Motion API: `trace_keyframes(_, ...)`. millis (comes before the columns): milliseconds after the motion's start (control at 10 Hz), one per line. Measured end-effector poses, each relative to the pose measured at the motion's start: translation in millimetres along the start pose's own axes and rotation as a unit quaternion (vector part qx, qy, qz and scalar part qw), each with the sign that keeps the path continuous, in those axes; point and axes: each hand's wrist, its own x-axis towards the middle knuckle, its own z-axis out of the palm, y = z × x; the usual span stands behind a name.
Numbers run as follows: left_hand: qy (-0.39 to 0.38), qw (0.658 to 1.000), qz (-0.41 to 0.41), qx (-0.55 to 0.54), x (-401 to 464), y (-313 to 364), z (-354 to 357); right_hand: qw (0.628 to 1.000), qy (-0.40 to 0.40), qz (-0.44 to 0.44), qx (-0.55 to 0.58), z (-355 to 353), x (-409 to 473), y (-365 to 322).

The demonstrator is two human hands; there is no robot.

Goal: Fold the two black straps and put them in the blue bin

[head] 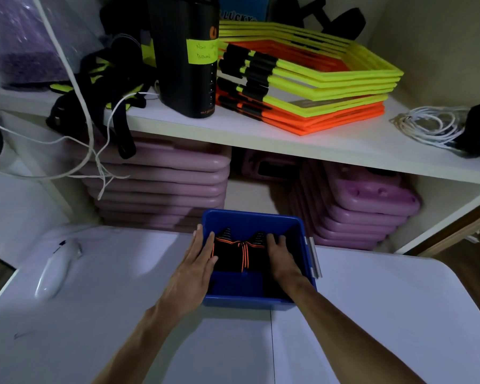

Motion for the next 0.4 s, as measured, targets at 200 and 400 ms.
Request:
trace_keyframes(200,-0.049,0.998,-0.020,0.029,1,2,-6,0.999,-0.028,-0.005,0.043,-12,-15,1)
trace_keyframes(400,-0.030,0.995,0.010,0.091,43,53,-21,0.980,0.134,-0.067,0.131,-88,-42,-3)
